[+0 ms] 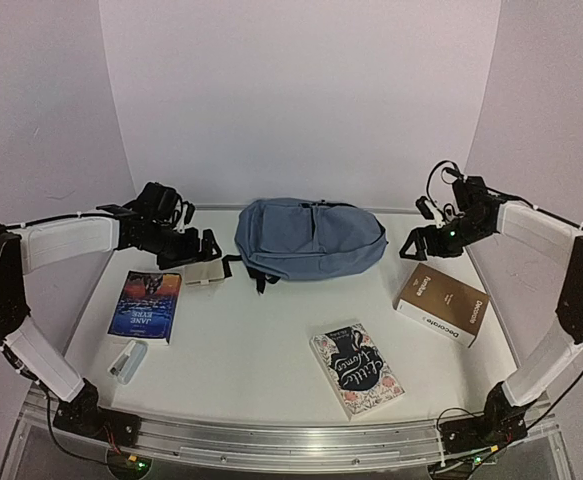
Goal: Pack the student bag
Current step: Adjust the student bag at the center of the board.
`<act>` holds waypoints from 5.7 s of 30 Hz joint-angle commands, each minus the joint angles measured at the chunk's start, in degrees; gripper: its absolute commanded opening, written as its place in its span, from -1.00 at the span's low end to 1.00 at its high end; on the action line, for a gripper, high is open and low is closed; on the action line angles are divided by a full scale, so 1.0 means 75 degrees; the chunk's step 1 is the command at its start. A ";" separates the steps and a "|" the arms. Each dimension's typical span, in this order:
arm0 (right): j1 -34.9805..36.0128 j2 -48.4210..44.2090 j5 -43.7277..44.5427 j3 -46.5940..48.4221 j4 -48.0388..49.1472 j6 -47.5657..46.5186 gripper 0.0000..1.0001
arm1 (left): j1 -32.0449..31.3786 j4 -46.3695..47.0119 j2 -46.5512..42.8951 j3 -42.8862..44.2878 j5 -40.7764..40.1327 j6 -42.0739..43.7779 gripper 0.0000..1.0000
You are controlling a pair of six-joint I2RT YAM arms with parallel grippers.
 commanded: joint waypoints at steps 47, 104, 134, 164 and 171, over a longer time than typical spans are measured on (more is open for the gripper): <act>0.0560 0.3343 -0.1587 0.3251 0.1024 0.2911 -1.00 | -0.1027 0.0895 0.5283 0.4732 0.1132 -0.1508 0.75; 0.1555 0.4213 -0.1680 0.2995 0.0730 0.2586 0.28 | -0.0835 0.1324 0.5609 0.4818 0.1403 -0.1927 0.28; 0.1138 0.4110 -0.0435 0.3376 0.0660 0.2240 0.67 | -0.0988 0.0658 0.2694 0.1829 0.0837 -0.1875 0.97; 0.2060 0.2542 -0.2679 0.1640 0.0594 0.1925 0.29 | 0.0051 -0.0587 0.4872 0.5581 0.0952 -0.0582 0.72; 0.1256 0.2620 -0.0183 0.2159 0.0588 0.1838 0.56 | -0.0406 -0.0155 0.3148 0.3378 0.0712 -0.0904 0.86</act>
